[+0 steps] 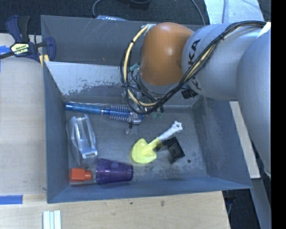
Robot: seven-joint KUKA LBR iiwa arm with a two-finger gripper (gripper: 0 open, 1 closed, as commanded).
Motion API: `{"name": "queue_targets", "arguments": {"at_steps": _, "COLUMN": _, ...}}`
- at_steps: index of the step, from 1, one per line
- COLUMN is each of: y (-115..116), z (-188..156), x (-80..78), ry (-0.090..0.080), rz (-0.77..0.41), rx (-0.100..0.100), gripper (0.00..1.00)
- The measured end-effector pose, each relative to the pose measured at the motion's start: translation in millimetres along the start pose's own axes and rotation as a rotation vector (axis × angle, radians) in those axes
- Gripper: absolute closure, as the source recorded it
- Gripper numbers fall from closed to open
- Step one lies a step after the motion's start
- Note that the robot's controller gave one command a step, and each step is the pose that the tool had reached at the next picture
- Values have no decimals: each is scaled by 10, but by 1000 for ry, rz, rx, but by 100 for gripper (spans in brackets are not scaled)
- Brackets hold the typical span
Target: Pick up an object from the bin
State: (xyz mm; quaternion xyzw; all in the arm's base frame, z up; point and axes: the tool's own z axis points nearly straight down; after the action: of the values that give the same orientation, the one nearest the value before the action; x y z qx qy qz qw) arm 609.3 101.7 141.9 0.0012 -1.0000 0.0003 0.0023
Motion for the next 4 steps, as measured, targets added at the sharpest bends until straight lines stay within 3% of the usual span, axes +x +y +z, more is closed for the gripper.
{"name": "queue_targets", "arguments": {"at_steps": 1, "y": -2, "z": -50, "x": -14, "ry": -7, "rz": 2, "rx": -1, "gripper": 0}}
{"name": "queue_targets", "arguments": {"at_steps": 2, "y": -22, "z": 405, "x": -106, "ry": -13, "rz": 17, "rx": -2, "gripper": 0}}
{"name": "queue_targets", "arguments": {"at_steps": 3, "y": 42, "z": 721, "x": -77, "ry": -7, "rz": -8, "rx": 0, "gripper": 100}}
{"name": "queue_targets", "arguments": {"at_steps": 4, "y": 42, "z": 721, "x": -77, "ry": -7, "rz": -7, "rx": 0, "gripper": 100}}
